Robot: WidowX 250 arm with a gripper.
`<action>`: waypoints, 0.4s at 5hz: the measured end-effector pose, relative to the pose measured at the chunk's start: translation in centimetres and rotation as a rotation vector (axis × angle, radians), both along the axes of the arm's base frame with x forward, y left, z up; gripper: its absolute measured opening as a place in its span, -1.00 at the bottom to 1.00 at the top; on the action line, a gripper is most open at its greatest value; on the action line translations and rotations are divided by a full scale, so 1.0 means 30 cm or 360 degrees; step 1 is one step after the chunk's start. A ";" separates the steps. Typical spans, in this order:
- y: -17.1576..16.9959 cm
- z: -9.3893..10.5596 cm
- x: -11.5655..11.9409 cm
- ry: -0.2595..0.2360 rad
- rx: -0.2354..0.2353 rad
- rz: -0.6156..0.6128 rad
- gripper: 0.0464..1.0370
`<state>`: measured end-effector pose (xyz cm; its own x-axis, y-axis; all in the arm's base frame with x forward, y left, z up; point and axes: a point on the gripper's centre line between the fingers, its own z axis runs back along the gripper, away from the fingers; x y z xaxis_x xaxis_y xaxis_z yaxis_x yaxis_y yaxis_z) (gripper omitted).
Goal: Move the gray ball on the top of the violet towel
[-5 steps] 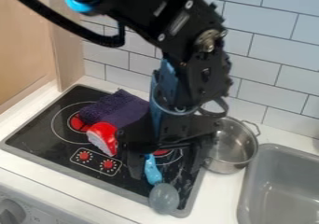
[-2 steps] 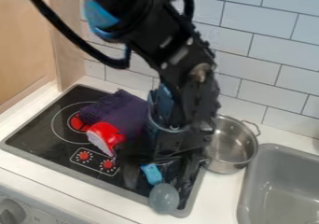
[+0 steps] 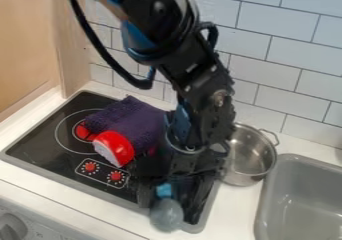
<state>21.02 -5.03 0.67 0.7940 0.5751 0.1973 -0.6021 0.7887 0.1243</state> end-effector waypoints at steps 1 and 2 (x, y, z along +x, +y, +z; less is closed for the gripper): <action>-0.006 -0.015 0.023 0.0011 0.0014 0.0008 0.81; -0.010 -0.017 0.042 0.0010 0.0026 0.0011 0.22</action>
